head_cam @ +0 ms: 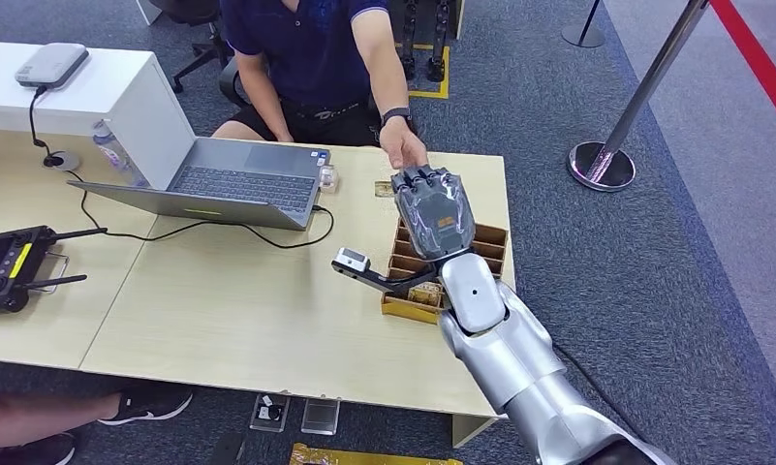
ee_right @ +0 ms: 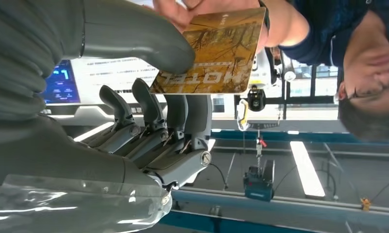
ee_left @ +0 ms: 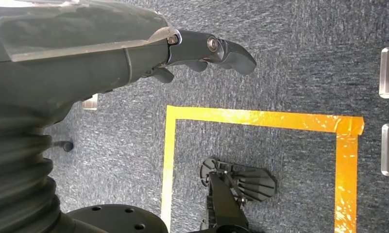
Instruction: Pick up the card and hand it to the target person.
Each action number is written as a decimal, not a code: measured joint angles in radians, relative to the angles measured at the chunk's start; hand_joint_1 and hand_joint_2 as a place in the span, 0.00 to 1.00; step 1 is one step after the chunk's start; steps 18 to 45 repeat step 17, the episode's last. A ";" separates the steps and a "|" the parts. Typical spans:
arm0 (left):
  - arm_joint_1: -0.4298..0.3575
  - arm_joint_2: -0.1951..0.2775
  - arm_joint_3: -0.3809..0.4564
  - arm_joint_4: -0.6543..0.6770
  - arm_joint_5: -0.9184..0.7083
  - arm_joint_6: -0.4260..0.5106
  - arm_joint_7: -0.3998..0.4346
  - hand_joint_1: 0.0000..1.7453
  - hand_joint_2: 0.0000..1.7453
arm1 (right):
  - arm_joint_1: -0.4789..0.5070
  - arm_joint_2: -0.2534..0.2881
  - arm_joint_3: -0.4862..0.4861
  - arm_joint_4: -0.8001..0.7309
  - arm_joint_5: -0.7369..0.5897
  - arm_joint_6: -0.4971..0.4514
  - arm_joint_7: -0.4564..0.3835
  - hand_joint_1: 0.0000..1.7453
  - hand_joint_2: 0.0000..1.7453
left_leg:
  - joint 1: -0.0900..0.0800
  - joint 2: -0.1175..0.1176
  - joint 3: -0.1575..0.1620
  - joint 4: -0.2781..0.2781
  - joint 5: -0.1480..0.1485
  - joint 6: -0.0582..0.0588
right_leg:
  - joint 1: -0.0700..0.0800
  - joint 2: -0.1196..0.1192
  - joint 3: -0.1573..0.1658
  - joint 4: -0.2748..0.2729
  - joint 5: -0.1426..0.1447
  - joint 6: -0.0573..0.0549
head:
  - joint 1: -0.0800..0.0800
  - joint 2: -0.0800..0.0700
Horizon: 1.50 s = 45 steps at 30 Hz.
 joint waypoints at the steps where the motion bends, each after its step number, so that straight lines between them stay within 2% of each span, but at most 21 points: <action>1: 0.000 0.000 -0.002 0.000 0.000 0.000 0.002 0.00 1.00 | -0.010 0.008 0.000 0.028 0.007 -0.004 0.003 0.83 1.00 | 0.000 0.000 0.000 0.000 0.000 0.000 | 0.000 0.000 0.000 0.000 0.000 0.000 | 0.000 0.000; 7: 0.001 0.000 -0.003 0.000 0.001 0.000 0.006 0.00 1.00 | -0.050 0.038 0.000 0.147 0.058 -0.025 0.056 0.83 1.00 | 0.000 0.000 0.000 0.000 0.000 0.000 | 0.000 0.000 0.000 0.000 0.000 0.000 | 0.000 0.000; 11: 0.002 0.000 -0.004 0.000 -0.005 -0.002 0.006 0.00 1.00 | -0.067 0.038 -0.001 0.201 0.068 -0.041 0.103 0.00 0.00 | 0.000 0.000 0.000 0.001 0.000 0.000 | 0.000 0.000 0.000 0.000 0.000 0.000 | 0.001 0.000; 13: 0.001 0.000 -0.007 0.000 -0.014 -0.004 0.006 0.00 1.00 | -0.074 0.036 -0.002 0.220 0.068 -0.047 0.112 0.00 0.00 | 0.000 0.000 0.000 0.001 0.000 0.000 | 0.000 0.000 0.000 0.000 0.000 0.000 | 0.001 0.000; 17: 0.001 0.000 -0.012 0.000 -0.020 -0.007 -0.003 0.00 0.00 | -0.079 0.031 -0.004 0.246 0.068 -0.053 0.118 0.00 0.00 | 0.000 0.000 0.000 0.001 0.000 0.000 | 0.000 0.000 0.000 0.000 0.000 0.000 | 0.000 0.000; 45: 0.001 0.000 -0.012 0.000 -0.020 -0.007 -0.003 0.00 0.00 | -0.079 0.031 -0.004 0.246 0.068 -0.053 0.118 0.00 0.00 | 0.000 0.000 0.000 0.001 0.000 0.000 | 0.000 0.000 0.000 0.000 0.000 0.000 | 0.000 0.000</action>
